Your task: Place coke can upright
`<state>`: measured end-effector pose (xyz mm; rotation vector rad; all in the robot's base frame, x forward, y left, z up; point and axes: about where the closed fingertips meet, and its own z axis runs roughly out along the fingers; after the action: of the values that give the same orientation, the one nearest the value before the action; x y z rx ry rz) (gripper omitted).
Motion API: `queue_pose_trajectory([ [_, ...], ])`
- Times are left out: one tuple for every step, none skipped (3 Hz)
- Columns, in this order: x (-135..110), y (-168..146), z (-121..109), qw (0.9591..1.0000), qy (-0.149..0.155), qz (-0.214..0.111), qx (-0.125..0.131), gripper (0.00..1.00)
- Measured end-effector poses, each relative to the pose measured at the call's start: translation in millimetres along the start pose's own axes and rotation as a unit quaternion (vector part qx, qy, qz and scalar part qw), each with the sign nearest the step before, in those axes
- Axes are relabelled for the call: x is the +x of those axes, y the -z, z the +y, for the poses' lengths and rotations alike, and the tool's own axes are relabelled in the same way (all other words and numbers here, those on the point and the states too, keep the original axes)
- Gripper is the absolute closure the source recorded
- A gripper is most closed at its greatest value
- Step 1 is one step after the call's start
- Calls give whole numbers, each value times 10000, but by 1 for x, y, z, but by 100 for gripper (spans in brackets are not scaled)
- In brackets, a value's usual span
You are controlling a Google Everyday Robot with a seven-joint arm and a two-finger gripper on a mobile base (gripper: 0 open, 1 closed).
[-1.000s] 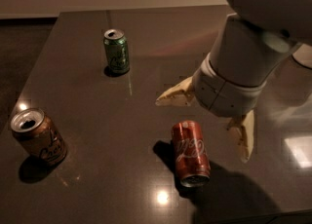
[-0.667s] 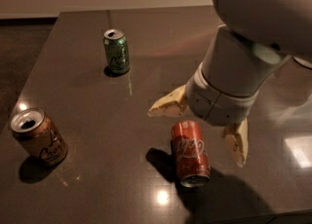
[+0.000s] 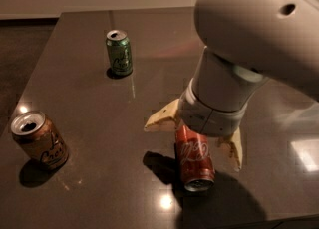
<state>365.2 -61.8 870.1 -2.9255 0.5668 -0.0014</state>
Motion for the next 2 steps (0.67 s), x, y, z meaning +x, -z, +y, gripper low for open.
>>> queue_pose_trajectory([
  [8, -13, 4, 9995, 201, 85, -222, 20],
  [6, -7, 7, 9985, 430, 76, -326, 51],
])
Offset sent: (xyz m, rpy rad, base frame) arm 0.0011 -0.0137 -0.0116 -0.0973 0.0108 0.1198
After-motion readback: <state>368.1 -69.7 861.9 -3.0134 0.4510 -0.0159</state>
